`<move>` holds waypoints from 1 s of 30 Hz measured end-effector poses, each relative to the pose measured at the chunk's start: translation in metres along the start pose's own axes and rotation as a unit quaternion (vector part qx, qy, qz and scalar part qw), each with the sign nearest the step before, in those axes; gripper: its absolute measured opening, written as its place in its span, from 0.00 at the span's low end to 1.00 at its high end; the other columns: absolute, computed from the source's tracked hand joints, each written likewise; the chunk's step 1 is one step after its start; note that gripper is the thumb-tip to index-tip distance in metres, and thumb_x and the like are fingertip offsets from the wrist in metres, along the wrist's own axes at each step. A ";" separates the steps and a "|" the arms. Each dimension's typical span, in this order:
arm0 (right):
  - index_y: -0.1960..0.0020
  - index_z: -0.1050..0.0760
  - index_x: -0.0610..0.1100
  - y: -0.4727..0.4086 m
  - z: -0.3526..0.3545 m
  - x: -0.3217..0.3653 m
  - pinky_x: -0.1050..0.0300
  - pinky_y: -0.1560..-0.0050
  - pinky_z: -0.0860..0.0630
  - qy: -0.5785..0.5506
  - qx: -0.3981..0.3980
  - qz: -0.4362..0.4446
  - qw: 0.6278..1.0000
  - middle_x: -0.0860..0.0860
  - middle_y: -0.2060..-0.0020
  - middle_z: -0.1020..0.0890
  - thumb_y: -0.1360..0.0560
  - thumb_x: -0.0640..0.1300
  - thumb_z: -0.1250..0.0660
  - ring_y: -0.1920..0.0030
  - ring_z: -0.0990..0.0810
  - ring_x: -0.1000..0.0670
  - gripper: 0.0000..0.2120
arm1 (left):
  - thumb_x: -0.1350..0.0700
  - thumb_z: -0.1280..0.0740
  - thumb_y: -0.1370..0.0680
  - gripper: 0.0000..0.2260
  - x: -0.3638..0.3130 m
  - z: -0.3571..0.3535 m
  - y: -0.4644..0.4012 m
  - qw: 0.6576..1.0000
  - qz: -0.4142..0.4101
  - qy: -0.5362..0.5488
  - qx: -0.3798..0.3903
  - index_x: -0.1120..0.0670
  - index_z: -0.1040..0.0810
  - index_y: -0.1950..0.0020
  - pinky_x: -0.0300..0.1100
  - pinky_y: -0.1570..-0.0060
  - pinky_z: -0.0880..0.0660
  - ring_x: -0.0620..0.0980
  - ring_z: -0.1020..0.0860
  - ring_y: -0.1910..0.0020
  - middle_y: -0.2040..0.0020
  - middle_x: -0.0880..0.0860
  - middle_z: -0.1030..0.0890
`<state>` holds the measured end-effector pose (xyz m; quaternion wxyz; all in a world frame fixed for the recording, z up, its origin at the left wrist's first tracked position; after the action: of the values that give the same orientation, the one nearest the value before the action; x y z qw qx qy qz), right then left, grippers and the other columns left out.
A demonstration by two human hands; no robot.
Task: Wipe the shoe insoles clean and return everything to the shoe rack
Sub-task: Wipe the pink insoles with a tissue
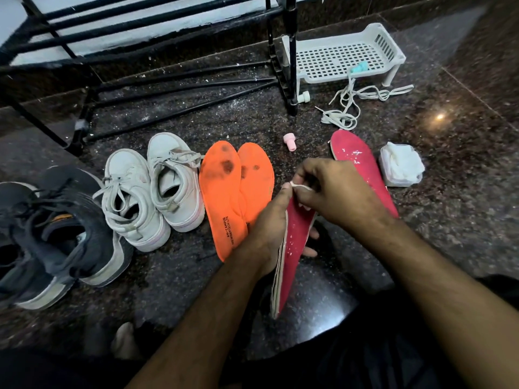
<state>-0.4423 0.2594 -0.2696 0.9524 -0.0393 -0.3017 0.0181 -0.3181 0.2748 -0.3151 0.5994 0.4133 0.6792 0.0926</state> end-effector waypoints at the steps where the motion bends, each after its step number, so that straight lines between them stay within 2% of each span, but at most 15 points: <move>1: 0.57 0.22 0.48 -0.003 0.003 -0.008 0.56 0.60 0.23 0.004 -0.015 -0.019 1.000 0.54 0.66 0.18 0.31 0.43 0.30 0.63 0.19 0.54 0.04 | 0.35 0.52 0.18 0.29 0.000 0.000 0.000 1.000 0.004 -0.001 0.003 0.55 0.21 0.46 0.49 0.68 0.22 0.50 0.22 0.71 0.69 0.53 0.20; 4: 0.58 0.22 0.48 -0.012 0.013 -0.023 0.55 0.59 0.23 0.015 -0.049 -0.060 0.997 0.54 0.66 0.18 0.31 0.42 0.29 0.63 0.19 0.53 0.04 | 0.34 0.52 0.18 0.34 0.002 0.001 0.000 1.000 0.016 -0.001 0.004 0.59 0.20 0.42 0.51 0.63 0.22 0.51 0.22 0.69 0.69 0.54 0.19; 6: 0.57 0.22 0.49 -0.008 0.012 -0.012 0.57 0.59 0.24 0.001 -0.034 -0.031 0.999 0.55 0.66 0.18 0.31 0.42 0.29 0.63 0.20 0.56 0.04 | 0.34 0.52 0.18 0.34 0.002 0.002 -0.001 1.000 0.014 0.001 -0.009 0.60 0.21 0.39 0.51 0.62 0.22 0.51 0.21 0.69 0.68 0.56 0.19; 9: 0.57 0.22 0.49 0.001 0.000 0.007 0.59 0.60 0.26 -0.004 0.001 0.011 1.000 0.56 0.65 0.19 0.31 0.43 0.29 0.63 0.21 0.56 0.04 | 0.36 0.52 0.17 0.29 0.003 0.002 -0.004 1.000 0.006 -0.009 -0.015 0.57 0.22 0.39 0.50 0.62 0.22 0.51 0.20 0.69 0.67 0.52 0.17; 13: 0.57 0.21 0.48 -0.012 0.009 -0.019 0.54 0.57 0.22 0.009 -0.032 -0.062 0.998 0.53 0.66 0.17 0.31 0.42 0.30 0.62 0.18 0.53 0.04 | 0.35 0.51 0.18 0.32 0.004 0.000 -0.002 1.000 0.009 -0.017 -0.001 0.59 0.22 0.38 0.51 0.62 0.22 0.51 0.20 0.69 0.68 0.51 0.17; 15: 0.57 0.21 0.48 -0.010 0.016 -0.021 0.54 0.57 0.22 0.011 -0.046 -0.062 0.997 0.54 0.66 0.17 0.31 0.43 0.29 0.63 0.19 0.53 0.04 | 0.35 0.51 0.18 0.33 0.003 0.000 -0.001 1.000 0.015 -0.008 -0.008 0.60 0.22 0.36 0.52 0.61 0.22 0.51 0.20 0.69 0.68 0.53 0.17; 18: 0.57 0.22 0.49 0.001 0.008 0.002 0.58 0.60 0.23 -0.019 0.002 -0.005 1.000 0.56 0.67 0.18 0.30 0.44 0.29 0.64 0.19 0.57 0.03 | 0.35 0.52 0.18 0.29 0.001 0.001 -0.002 1.000 0.010 0.001 -0.015 0.54 0.21 0.42 0.52 0.59 0.22 0.51 0.20 0.67 0.68 0.52 0.17; 20: 0.58 0.23 0.50 0.004 -0.001 0.007 0.56 0.60 0.22 -0.019 0.018 -0.001 1.000 0.56 0.68 0.18 0.31 0.45 0.30 0.65 0.19 0.58 0.03 | 0.36 0.52 0.17 0.26 0.000 0.001 -0.002 1.000 0.010 0.007 -0.012 0.51 0.21 0.47 0.52 0.59 0.22 0.51 0.20 0.67 0.66 0.52 0.17; 24: 0.58 0.22 0.48 -0.010 0.008 -0.021 0.53 0.59 0.22 -0.007 -0.032 -0.075 0.997 0.54 0.68 0.18 0.32 0.41 0.29 0.64 0.19 0.54 0.04 | 0.34 0.50 0.18 0.32 0.002 0.003 -0.005 1.000 0.010 0.024 -0.017 0.58 0.20 0.39 0.53 0.59 0.21 0.53 0.20 0.67 0.64 0.57 0.17; 26: 0.58 0.21 0.47 -0.011 0.014 -0.026 0.54 0.59 0.22 -0.005 -0.045 -0.083 0.996 0.54 0.68 0.17 0.31 0.41 0.29 0.64 0.18 0.54 0.04 | 0.34 0.51 0.18 0.32 0.002 0.006 -0.005 0.999 0.015 0.032 -0.025 0.58 0.21 0.35 0.54 0.58 0.21 0.55 0.19 0.65 0.60 0.59 0.17; 28: 0.58 0.21 0.48 -0.005 0.011 -0.015 0.56 0.60 0.22 -0.024 -0.033 -0.056 0.998 0.55 0.68 0.17 0.30 0.42 0.29 0.65 0.19 0.56 0.02 | 0.35 0.52 0.18 0.31 -0.001 0.007 -0.005 0.999 0.011 0.044 -0.026 0.56 0.22 0.34 0.54 0.54 0.21 0.53 0.17 0.61 0.56 0.55 0.15; 30: 0.58 0.22 0.49 0.000 0.004 -0.001 0.57 0.60 0.22 -0.031 -0.002 -0.024 0.999 0.56 0.68 0.17 0.30 0.43 0.29 0.65 0.19 0.57 0.03 | 0.35 0.52 0.18 0.28 -0.002 0.005 -0.004 0.998 0.018 0.053 -0.018 0.51 0.21 0.39 0.53 0.50 0.24 0.50 0.17 0.59 0.57 0.52 0.15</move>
<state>-0.4452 0.2596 -0.2673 0.9425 -0.0339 -0.3323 -0.0042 -0.3160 0.2690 -0.3174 0.5680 0.4091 0.7008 0.1374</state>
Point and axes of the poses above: each hand's wrist, its own y-axis away from the middle knuckle, its own z-axis out of the back of the hand, x = y × z, the point moved 3 cm from there along -y, towards the middle knuckle
